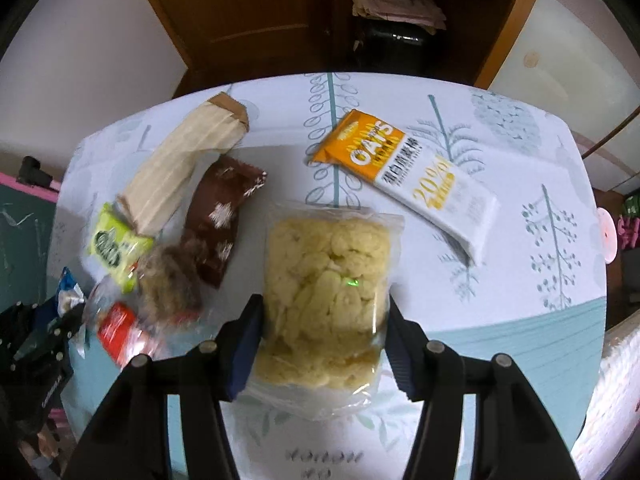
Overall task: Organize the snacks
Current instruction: 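Lift both snacks and carry them over the white tray, then release the blue snack and the puff bag into the white tray, then move both tools back toward the snacks left on the table, then grasp the beige wafer packet with the left tool while the right tool grasps the OATS bar, then carry both packets over the white tray and release them inside, then move both tools back toward the last snacks on the table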
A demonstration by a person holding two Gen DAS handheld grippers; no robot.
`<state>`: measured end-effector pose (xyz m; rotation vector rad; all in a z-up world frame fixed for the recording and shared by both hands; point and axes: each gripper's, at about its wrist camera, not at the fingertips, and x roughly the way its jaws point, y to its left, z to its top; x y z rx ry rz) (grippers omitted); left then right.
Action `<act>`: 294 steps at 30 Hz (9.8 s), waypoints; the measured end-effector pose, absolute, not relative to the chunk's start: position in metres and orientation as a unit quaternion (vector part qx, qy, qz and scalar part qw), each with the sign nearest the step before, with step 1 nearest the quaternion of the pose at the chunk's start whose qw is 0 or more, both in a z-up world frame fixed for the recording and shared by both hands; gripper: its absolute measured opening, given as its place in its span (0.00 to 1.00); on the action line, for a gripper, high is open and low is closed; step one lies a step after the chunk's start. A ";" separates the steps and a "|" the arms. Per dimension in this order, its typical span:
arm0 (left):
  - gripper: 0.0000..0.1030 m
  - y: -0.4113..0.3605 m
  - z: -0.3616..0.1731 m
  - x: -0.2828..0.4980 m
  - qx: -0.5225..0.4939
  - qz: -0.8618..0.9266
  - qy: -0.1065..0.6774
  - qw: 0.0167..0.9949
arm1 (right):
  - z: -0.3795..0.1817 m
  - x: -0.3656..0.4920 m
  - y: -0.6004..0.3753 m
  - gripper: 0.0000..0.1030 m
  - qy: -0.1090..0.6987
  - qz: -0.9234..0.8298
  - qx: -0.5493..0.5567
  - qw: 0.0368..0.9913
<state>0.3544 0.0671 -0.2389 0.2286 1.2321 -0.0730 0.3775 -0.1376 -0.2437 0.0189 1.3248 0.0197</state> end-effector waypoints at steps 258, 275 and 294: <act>0.53 0.009 -0.007 0.015 0.029 -0.083 0.370 0.925 | -0.033 0.024 -0.153 0.41 0.353 0.119 -0.002 0.928; 0.82 0.014 -0.088 0.010 0.015 -0.055 0.455 0.889 | -0.102 0.011 -0.131 0.47 0.426 0.080 -0.029 0.901; 0.87 0.014 -0.090 0.012 0.024 -0.050 0.450 0.891 | -0.102 0.010 -0.142 0.63 0.423 0.069 -0.001 0.904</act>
